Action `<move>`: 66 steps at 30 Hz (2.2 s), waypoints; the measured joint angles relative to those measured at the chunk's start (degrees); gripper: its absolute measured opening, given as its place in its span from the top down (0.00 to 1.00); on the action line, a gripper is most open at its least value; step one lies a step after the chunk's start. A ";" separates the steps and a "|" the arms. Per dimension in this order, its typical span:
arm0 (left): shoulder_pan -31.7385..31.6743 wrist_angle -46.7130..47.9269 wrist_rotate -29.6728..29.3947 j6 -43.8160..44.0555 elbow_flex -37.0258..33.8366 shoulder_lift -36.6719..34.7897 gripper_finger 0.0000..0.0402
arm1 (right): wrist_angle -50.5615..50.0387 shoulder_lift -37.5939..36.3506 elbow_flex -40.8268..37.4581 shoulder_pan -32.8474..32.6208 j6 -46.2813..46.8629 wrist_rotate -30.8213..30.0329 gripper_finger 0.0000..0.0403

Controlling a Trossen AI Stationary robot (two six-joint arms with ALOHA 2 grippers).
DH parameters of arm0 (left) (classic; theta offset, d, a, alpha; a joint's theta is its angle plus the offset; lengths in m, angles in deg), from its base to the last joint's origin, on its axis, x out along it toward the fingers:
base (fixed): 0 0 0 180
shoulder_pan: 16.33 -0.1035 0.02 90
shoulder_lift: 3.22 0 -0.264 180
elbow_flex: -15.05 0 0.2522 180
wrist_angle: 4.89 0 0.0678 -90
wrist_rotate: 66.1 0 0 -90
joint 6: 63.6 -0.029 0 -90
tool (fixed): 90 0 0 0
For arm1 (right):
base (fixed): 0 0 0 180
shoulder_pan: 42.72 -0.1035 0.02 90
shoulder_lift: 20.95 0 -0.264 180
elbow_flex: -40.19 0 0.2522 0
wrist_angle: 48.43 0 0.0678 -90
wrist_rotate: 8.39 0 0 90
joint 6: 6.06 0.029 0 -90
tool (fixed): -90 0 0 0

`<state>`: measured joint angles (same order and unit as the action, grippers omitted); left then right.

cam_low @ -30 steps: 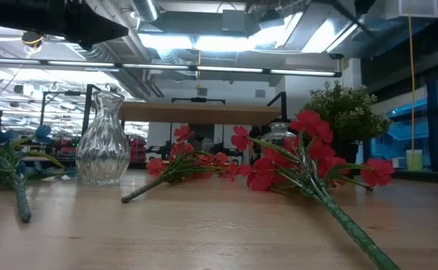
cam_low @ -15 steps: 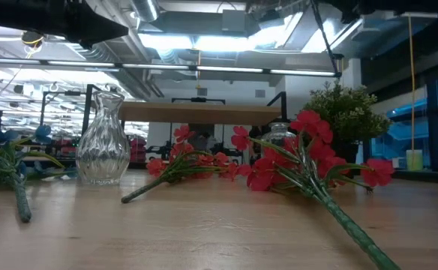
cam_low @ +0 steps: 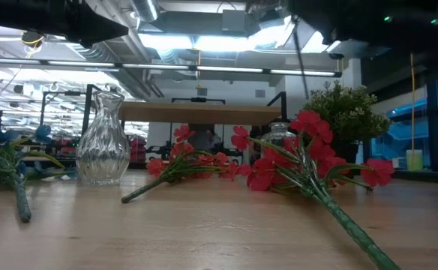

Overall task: Pick and place flowers into a vace then onto a shelf
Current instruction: Put the white flowers into the right transparent vase

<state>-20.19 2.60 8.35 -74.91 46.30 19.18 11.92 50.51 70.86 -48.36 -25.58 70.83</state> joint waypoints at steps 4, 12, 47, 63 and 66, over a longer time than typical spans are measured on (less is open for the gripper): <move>0.00 -0.02 -0.02 0.00 0.00 0.00 0.99 | 8.49 6.97 1.51 2.63 1.39 0.02 1.00; 0.00 -0.02 -0.02 0.00 0.00 0.00 0.99 | 15.83 16.04 2.34 3.73 3.27 -0.06 1.00; 0.01 -0.01 -0.04 -0.55 0.00 0.02 0.99 | 15.82 25.63 5.66 6.24 7.26 -1.85 1.00; 0.02 -0.02 -0.04 -0.44 0.00 0.00 0.99 | 15.22 25.58 4.52 4.14 10.26 -5.41 1.00; 0.00 0.00 -0.02 -0.42 0.00 0.02 0.99 | 15.21 25.58 3.86 3.13 10.30 -6.57 1.00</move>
<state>-20.19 2.60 8.33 -75.33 46.30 19.19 27.13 76.09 74.72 -45.24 -15.27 64.26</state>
